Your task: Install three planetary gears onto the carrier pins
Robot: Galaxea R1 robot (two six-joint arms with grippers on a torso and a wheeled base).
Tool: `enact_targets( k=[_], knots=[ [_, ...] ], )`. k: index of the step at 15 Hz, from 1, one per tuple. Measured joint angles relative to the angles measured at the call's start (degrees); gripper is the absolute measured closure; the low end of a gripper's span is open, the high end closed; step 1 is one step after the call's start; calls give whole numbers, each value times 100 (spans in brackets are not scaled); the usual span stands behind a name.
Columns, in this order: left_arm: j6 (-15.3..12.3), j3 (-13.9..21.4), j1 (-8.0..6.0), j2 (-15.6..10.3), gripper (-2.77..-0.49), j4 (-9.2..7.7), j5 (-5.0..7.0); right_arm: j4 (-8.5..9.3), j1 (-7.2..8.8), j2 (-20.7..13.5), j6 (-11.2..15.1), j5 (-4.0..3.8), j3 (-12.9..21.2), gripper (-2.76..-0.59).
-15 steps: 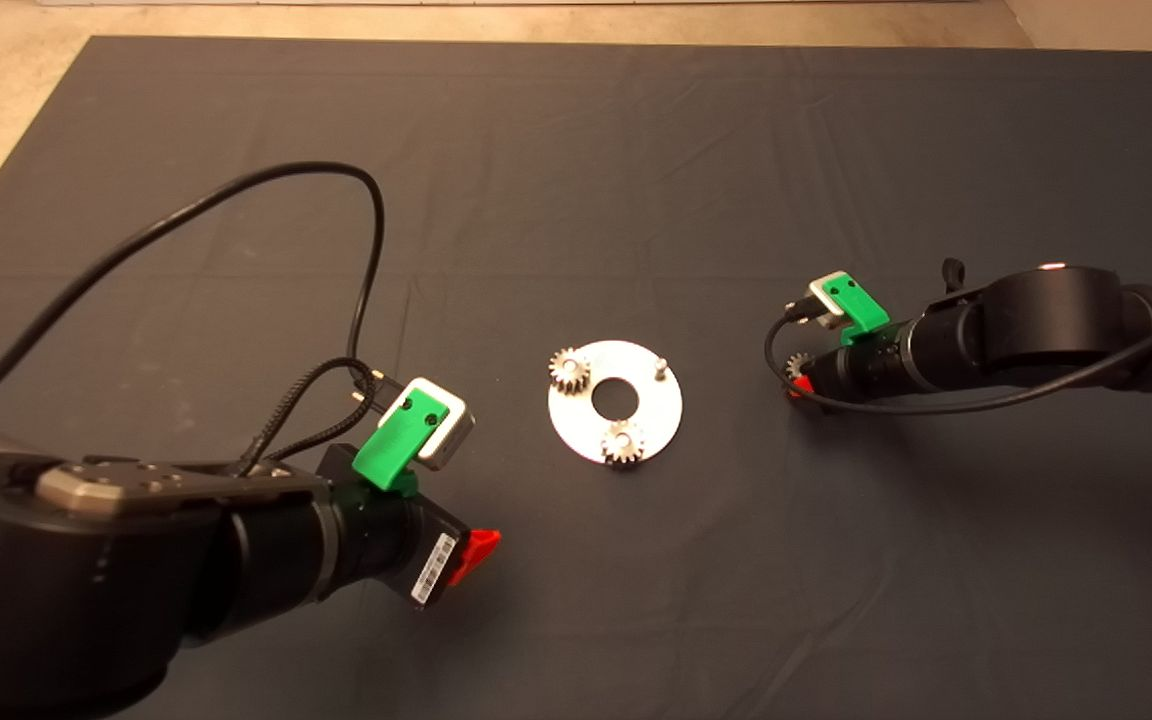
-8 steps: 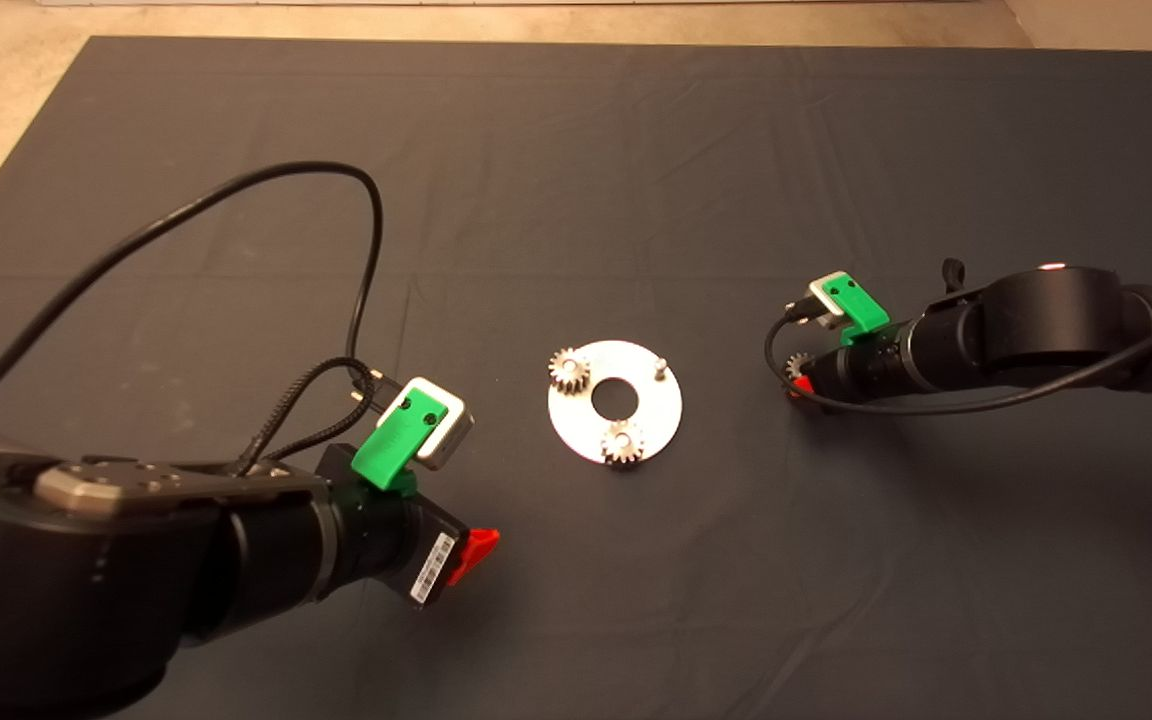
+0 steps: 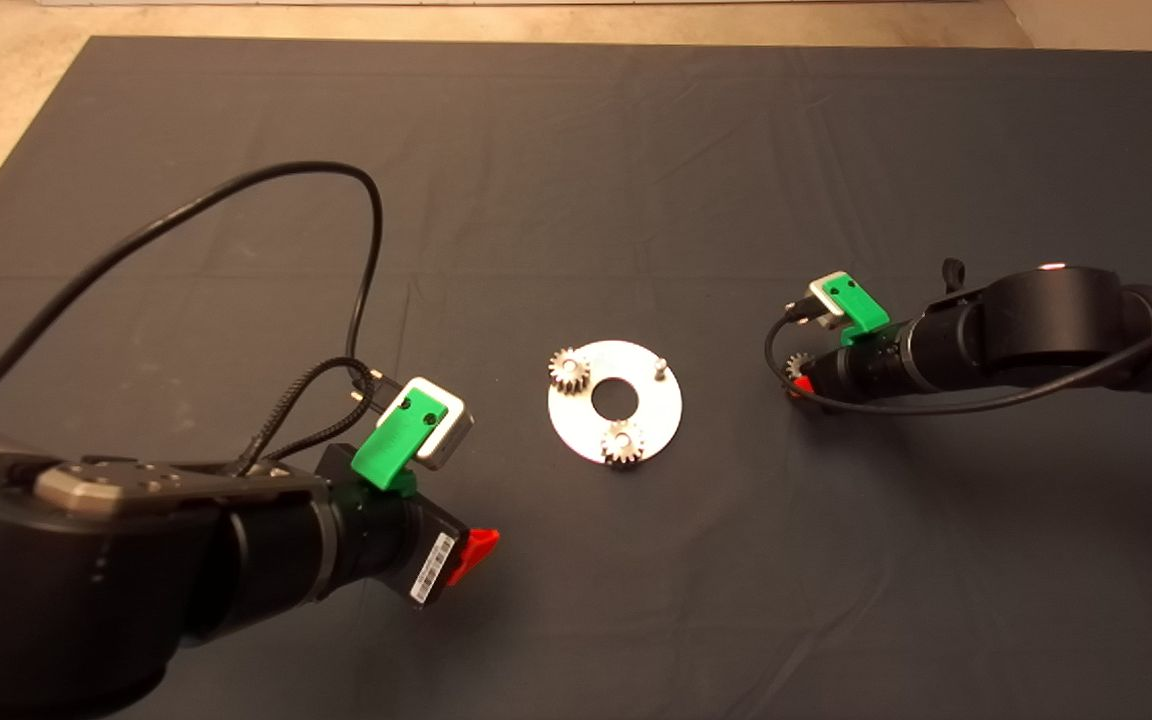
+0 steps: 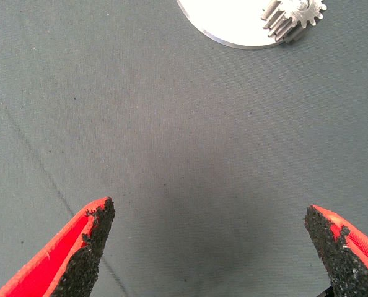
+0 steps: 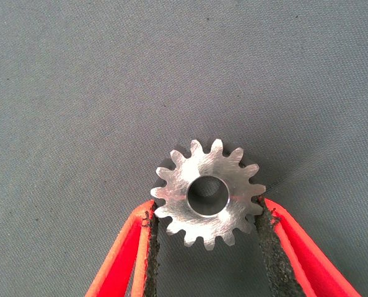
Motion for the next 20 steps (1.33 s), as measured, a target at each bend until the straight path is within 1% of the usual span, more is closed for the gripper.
enact_targets(
  k=[2,3,5,7,8,9,10,11,14,17,19,20],
  knots=[
    [-2,0,0,0,-222,0,-1,-2,0,0,-2,-13,13,-93],
    [-2,0,0,0,-222,0,0,-2,-2,0,-2,-41,44,-91],
    [-2,0,0,-16,-222,0,0,0,-3,0,-2,-110,211,-89],
    [-2,0,0,-16,-222,0,0,1,-2,0,8,-143,321,-89],
    [-2,0,0,-13,-222,0,0,-2,0,0,20,-179,426,-89],
    [-2,0,0,-11,-222,0,-2,2,2,2,43,-185,607,-89],
    [-2,0,0,-11,-222,0,-2,11,24,6,63,-168,772,-89],
    [-2,0,0,-11,-222,0,0,13,85,48,128,-162,848,-89],
    [-3,0,0,-10,-222,0,0,6,339,218,274,-171,906,-89],
    [-6,0,2,9,-222,0,-6,33,542,678,296,-179,931,-89],
    [-7,0,2,7,-222,1,-1,59,766,1045,302,-168,939,-89],
    [-8,0,2,15,-222,2,-2,71,823,1174,349,-157,939,-89]
  ],
)
